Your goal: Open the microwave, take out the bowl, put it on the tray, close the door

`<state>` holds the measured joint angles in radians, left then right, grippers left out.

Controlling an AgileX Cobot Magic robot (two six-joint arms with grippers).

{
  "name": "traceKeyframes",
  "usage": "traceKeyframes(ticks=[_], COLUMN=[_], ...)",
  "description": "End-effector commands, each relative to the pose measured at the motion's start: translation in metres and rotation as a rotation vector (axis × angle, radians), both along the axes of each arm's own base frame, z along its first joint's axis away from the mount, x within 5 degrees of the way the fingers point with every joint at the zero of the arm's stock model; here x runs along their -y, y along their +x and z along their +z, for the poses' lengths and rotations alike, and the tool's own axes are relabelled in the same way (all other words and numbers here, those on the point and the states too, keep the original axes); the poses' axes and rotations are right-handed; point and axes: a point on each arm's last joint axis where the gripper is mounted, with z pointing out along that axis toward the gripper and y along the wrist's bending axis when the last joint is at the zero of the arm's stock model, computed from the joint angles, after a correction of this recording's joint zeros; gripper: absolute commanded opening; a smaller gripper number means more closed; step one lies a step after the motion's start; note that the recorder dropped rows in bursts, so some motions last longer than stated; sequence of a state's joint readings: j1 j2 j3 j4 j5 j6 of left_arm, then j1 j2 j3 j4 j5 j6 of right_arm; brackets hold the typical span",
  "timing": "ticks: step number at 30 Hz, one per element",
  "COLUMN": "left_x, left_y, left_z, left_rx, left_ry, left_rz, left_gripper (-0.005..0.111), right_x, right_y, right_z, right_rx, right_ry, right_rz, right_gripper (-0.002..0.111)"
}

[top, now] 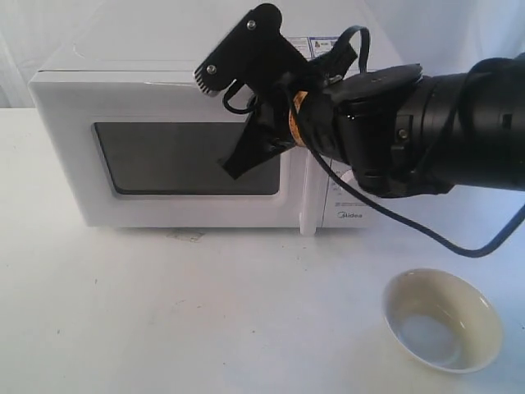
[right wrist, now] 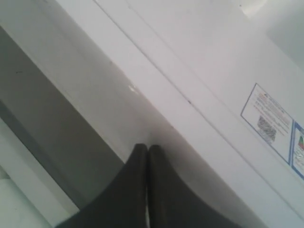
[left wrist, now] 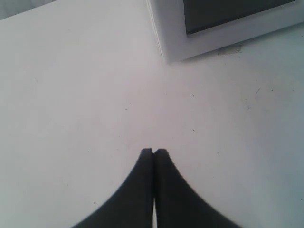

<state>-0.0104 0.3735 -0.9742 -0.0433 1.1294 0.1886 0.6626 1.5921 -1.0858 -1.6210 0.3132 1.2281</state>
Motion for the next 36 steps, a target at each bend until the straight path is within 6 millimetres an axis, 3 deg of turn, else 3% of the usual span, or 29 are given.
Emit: traceKeyframes(ticks=[1, 5, 10, 15, 28, 36], left_x=[0.000, 0.000, 0.000, 0.000, 0.000, -0.001], left_y=[0.003, 0.005, 0.007, 0.006, 0.006, 0.006], left_z=[0.008, 0.010, 0.014, 0.015, 0.015, 0.015], left_rx=[0.101, 0.135, 0.182, 0.185, 0.186, 0.186], left_ry=[-0.020, -0.023, -0.027, -0.024, -0.023, -0.022], left_rz=[0.012, 0.015, 0.019, 0.018, 0.017, 0.019], left_gripper=[0.000, 0.000, 0.000, 0.000, 0.000, 0.000], right_x=[-0.008, -0.003, 0.011, 0.021, 0.020, 0.030], right_y=[-0.026, -0.053, -0.067, -0.072, -0.072, -0.071], right_z=[0.011, 0.017, 0.031, 0.045, 0.045, 0.050], right_rx=[-0.030, -0.027, 0.016, 0.060, 0.088, 0.124], right_ry=[0.088, 0.106, 0.129, 0.147, 0.097, 0.073], right_rz=[0.113, 0.150, 0.134, 0.098, 0.123, 0.041], right_gripper=[0.000, 0.000, 0.000, 0.000, 0.000, 0.000])
